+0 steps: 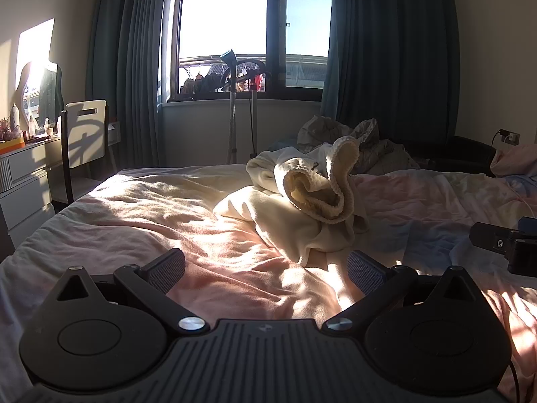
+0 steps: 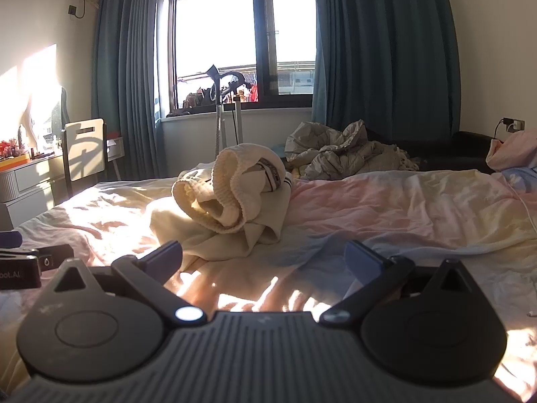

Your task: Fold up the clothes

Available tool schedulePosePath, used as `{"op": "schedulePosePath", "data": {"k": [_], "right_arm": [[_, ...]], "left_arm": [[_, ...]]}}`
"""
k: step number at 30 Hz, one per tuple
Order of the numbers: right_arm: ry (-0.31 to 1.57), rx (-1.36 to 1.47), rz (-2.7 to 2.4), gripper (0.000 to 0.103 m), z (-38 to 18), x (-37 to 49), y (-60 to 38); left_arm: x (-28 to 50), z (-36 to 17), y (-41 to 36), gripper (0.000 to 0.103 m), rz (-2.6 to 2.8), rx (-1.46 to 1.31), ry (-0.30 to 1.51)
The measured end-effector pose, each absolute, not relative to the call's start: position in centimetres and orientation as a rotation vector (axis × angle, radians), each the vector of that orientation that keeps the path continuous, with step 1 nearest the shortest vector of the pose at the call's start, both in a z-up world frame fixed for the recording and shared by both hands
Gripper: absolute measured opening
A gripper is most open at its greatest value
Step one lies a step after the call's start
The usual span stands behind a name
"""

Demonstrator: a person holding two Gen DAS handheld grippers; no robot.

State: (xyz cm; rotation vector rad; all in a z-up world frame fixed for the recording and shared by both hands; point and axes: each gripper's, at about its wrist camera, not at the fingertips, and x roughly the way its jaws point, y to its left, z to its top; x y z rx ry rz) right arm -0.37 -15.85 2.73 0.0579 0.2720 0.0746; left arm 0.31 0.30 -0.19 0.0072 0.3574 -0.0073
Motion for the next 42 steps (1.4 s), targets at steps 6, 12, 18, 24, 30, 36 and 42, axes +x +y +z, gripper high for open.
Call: {"op": "schedulePosePath", "data": {"k": [6, 12, 18, 24, 30, 36, 42], "right_arm": [[0.273, 0.055, 0.071, 0.103, 2.8, -0.5, -15.8], [0.258, 0.068, 0.062, 0.103, 3.3, -0.1, -15.9], [0.230, 0.052, 0.047, 0.103, 5.5, 3.0, -16.1], [0.196, 0.045, 0.052, 0.103, 6.8, 5.5, -17.5], [0.262, 0.124, 0.078, 0.103, 4.5, 7.2, -19.6], [0.266, 0.124, 0.079, 0.103, 3.6, 8.3, -19.9], [0.280, 0.123, 0.089, 0.103, 2.4, 9.7, -20.3]], "left_arm": [[0.3, -0.2, 0.3, 0.103, -0.006, 0.008, 0.357], [0.5, -0.4, 0.4, 0.103, 0.000, 0.000, 0.365], [1.6, -0.4, 0.5, 0.103, 0.026, 0.019, 0.381], [6.2, 0.0, 0.0, 0.103, 0.036, 0.056, 0.406], [14.5, -0.9, -2.0, 0.098, 0.036, 0.195, 0.441], [22.4, -2.8, -2.8, 0.082, 0.076, 0.204, 0.467], [28.0, -4.1, -4.4, 0.069, 0.106, 0.260, 0.462]]}}
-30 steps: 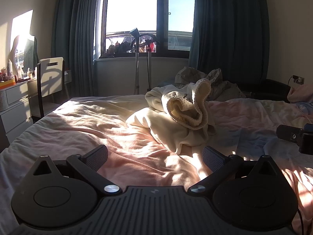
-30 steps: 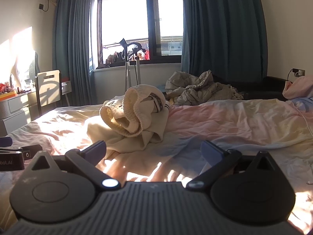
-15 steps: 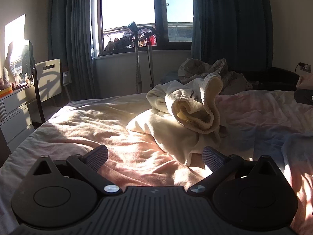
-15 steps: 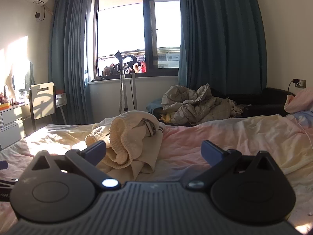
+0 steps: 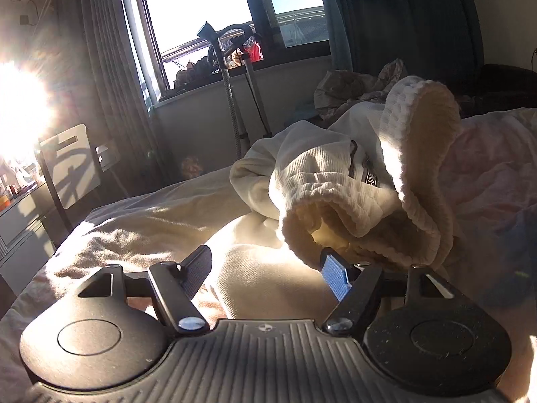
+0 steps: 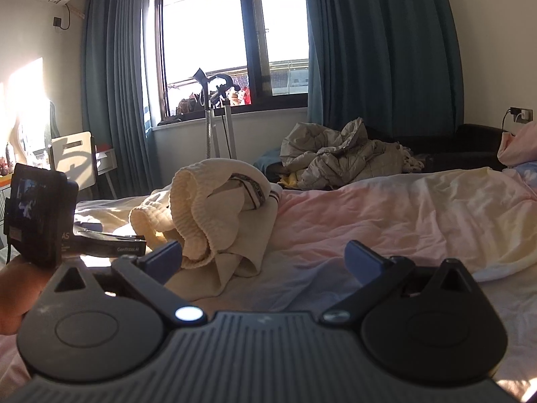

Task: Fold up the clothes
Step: 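Reach the left tool to the ribbed cuff and close on it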

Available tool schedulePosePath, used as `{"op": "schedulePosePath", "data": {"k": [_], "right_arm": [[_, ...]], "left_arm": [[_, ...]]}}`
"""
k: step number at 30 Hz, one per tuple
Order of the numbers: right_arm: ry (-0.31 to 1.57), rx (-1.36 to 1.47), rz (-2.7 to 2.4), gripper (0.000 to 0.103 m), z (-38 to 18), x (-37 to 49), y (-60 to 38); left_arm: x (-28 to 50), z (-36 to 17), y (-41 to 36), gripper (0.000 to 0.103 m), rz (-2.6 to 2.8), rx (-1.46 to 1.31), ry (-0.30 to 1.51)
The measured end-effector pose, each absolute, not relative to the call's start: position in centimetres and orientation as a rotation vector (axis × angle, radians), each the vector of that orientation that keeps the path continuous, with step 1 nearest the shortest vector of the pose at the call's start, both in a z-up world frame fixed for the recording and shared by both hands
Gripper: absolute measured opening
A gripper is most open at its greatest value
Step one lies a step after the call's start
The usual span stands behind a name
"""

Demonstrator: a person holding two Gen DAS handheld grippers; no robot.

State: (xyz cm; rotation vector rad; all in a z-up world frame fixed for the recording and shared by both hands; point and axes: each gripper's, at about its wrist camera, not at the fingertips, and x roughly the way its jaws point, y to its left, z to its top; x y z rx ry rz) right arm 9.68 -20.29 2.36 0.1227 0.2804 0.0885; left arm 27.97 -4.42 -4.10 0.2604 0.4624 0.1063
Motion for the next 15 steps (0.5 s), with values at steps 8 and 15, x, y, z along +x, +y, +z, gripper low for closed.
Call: {"op": "schedulePosePath", "data": {"k": [8, 15], "right_arm": [[0.298, 0.152, 0.082, 0.095, 0.9, 11.2, -20.9], [0.240, 0.163, 0.087, 0.083, 1.9, 9.9, -21.0]], "left_arm": [[28.4, -2.4, -6.0, 0.011, 0.043, 0.256, 0.410], [21.8, 0.2, -7.4, 0.010, -0.005, 0.302, 0.301]]}}
